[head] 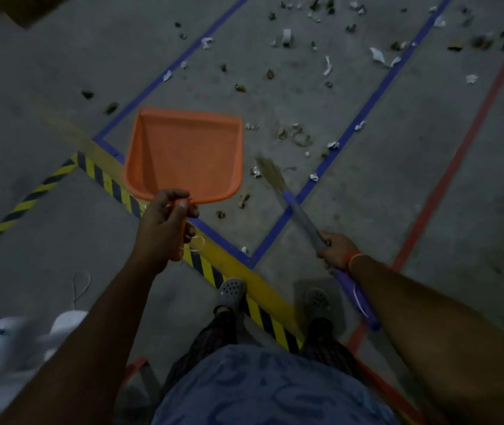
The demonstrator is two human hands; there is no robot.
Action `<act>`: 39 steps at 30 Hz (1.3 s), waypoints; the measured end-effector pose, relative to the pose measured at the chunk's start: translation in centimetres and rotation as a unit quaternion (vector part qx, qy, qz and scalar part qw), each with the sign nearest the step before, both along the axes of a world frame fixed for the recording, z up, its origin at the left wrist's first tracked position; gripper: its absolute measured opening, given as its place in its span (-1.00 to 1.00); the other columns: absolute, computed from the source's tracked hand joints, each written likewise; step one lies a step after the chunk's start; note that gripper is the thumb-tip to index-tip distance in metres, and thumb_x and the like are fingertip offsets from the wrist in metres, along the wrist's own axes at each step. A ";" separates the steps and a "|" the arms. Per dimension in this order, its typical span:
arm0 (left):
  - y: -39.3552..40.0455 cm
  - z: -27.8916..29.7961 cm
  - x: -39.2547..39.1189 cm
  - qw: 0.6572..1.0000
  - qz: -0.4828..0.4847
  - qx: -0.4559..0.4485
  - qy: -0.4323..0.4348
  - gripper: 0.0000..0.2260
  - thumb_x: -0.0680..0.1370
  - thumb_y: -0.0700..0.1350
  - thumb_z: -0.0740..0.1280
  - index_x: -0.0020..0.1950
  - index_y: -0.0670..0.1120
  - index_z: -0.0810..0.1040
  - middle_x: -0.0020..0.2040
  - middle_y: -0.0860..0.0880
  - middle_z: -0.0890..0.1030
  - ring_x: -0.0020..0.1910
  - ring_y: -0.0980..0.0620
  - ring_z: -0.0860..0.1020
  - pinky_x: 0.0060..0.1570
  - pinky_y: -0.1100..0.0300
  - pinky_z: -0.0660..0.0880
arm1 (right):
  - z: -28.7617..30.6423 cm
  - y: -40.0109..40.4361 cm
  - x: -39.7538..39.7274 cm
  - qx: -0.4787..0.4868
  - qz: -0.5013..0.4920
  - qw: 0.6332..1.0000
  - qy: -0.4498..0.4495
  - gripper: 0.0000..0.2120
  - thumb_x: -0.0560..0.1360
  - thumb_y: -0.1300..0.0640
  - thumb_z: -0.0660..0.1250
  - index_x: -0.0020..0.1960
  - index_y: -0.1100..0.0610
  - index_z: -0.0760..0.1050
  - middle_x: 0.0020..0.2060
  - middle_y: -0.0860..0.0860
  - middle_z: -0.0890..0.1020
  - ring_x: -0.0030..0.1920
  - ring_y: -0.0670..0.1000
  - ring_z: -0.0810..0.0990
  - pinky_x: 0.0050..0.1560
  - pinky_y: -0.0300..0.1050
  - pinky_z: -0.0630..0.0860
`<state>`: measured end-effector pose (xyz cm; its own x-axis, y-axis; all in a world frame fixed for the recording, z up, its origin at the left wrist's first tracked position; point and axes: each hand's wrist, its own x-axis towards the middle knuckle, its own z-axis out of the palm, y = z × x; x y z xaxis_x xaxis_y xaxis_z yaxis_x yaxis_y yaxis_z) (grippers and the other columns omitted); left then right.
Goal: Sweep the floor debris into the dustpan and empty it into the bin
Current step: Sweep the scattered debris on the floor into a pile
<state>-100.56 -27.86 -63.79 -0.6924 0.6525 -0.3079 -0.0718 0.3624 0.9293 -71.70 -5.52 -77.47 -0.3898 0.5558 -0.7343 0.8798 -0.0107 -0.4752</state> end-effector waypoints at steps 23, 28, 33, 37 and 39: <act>1.6 1.8 18.3 0.975 0.219 0.033 0.034 -0.90 0.72 -0.21 0.22 0.13 -0.04 0.50 -0.21 -0.06 0.60 -0.45 0.04 0.51 -0.46 0.22 0.44 | -1.5 5.9 9.1 0.012 0.545 0.834 -0.085 -0.46 0.55 0.18 0.28 0.50 -0.04 0.28 0.13 0.16 0.58 -0.35 -0.01 0.53 -0.48 -0.22 0.44; 1.4 1.7 20.0 0.975 0.219 0.038 0.020 -0.91 0.72 -0.20 0.22 0.17 -0.07 0.49 -0.21 -0.02 0.61 -0.43 0.04 0.51 -0.44 0.20 0.45 | -1.9 5.9 8.1 0.030 0.583 0.794 -0.170 -0.56 0.57 0.21 0.23 0.45 0.08 0.36 0.23 0.15 0.53 -0.02 0.14 0.62 -0.20 -0.08 0.61; 1.5 1.4 20.7 0.974 0.226 0.028 0.015 -0.90 0.71 -0.19 0.23 0.17 -0.06 0.51 -0.24 0.01 0.63 -0.42 0.03 0.50 -0.44 0.20 0.44 | -1.3 8.2 7.8 0.089 0.543 0.817 -0.171 -0.64 0.57 0.20 0.18 0.36 0.14 0.44 0.21 0.16 0.55 0.06 0.13 0.60 0.05 -0.07 0.54; 2.0 1.2 21.0 0.975 0.223 0.020 0.010 -0.90 0.71 -0.20 0.24 0.19 -0.08 0.51 -0.21 -0.03 0.61 -0.41 0.02 0.51 -0.43 0.19 0.44 | -1.3 9.3 7.3 0.122 0.478 0.857 -0.148 -0.65 0.54 0.19 0.18 0.31 0.14 0.47 0.16 0.17 0.58 0.11 0.15 0.61 0.06 -0.04 0.55; 2.2 1.1 20.9 0.975 0.220 0.019 0.010 -0.89 0.70 -0.20 0.24 0.20 -0.10 0.52 -0.20 -0.07 0.60 -0.41 -0.01 0.50 -0.43 0.17 0.44 | -1.3 9.3 6.9 0.131 0.441 0.878 -0.129 -0.66 0.53 0.17 0.18 0.27 0.17 0.48 0.13 0.18 0.60 0.10 0.15 0.61 0.05 -0.06 0.54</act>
